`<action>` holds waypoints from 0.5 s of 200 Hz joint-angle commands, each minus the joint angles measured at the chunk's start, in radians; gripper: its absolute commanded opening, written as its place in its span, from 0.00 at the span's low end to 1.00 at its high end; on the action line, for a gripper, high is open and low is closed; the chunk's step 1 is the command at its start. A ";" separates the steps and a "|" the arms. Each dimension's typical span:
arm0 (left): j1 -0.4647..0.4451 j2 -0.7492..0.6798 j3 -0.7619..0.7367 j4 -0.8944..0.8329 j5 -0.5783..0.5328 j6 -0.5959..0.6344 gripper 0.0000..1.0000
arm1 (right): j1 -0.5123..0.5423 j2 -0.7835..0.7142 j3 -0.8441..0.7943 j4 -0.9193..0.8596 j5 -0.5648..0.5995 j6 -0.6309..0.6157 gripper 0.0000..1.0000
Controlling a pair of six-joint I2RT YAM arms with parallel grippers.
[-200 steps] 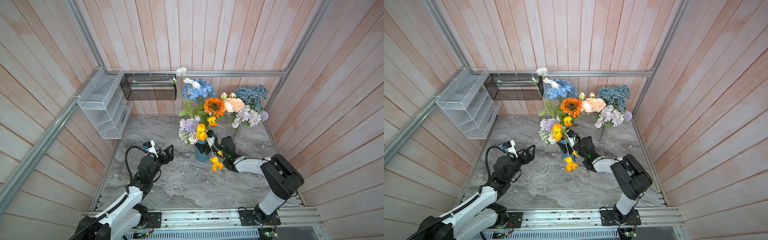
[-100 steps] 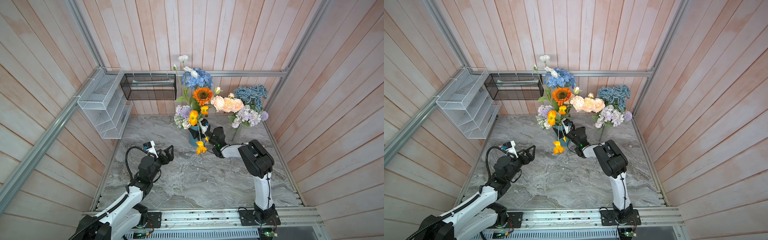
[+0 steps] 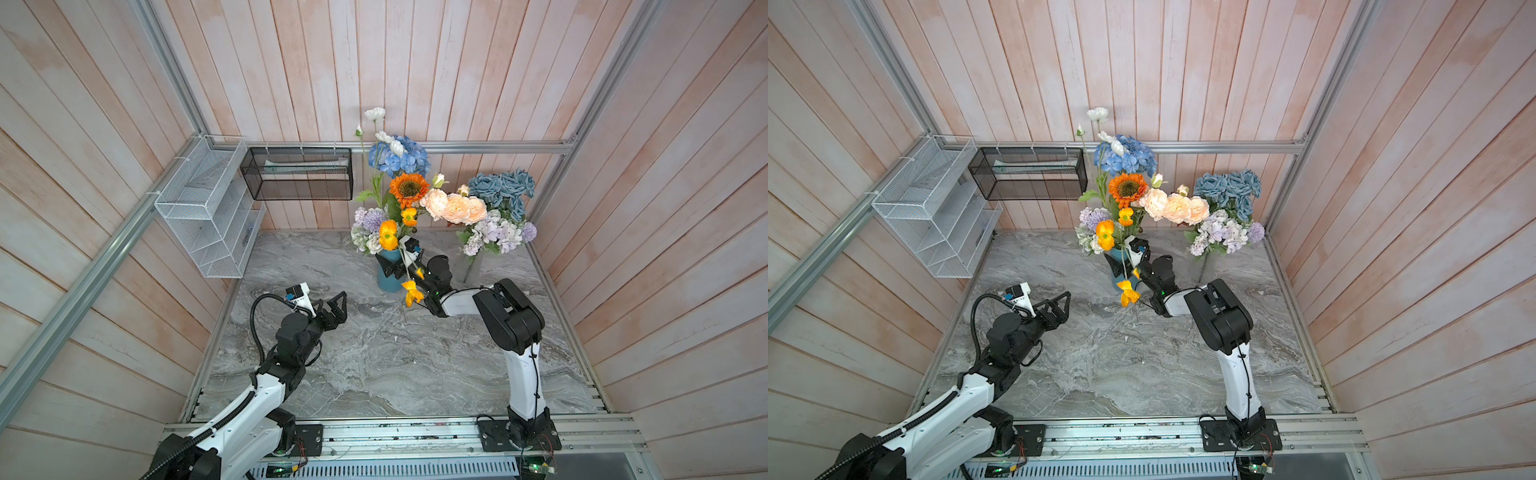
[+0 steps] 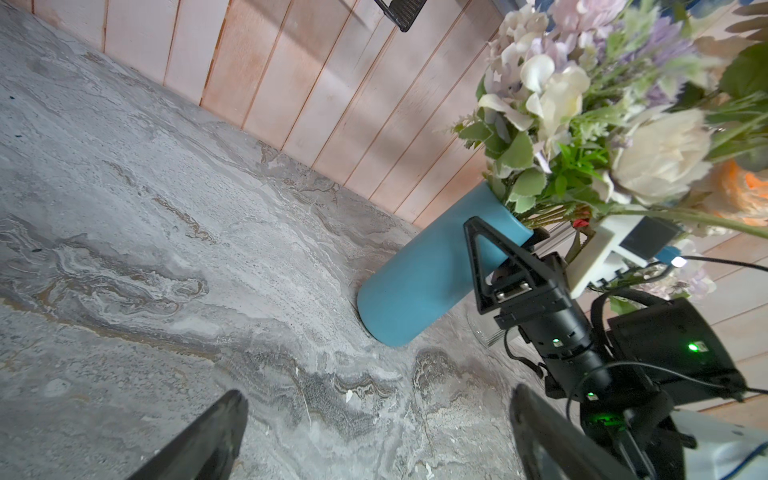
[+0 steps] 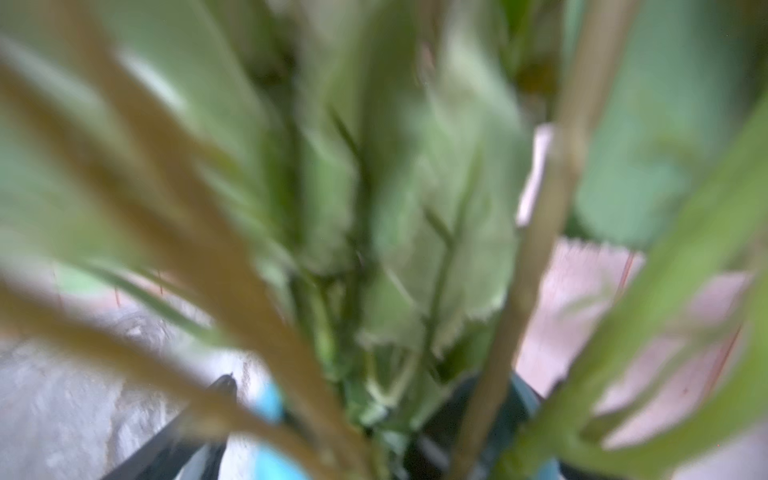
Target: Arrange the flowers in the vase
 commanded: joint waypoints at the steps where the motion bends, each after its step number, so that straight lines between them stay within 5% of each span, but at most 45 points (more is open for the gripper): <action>1: 0.006 0.006 0.005 0.000 0.003 0.000 1.00 | 0.002 -0.075 -0.041 0.106 -0.020 0.016 0.98; 100: 0.061 -0.014 0.057 -0.055 0.002 0.068 1.00 | 0.004 -0.314 -0.410 0.044 0.028 0.029 0.98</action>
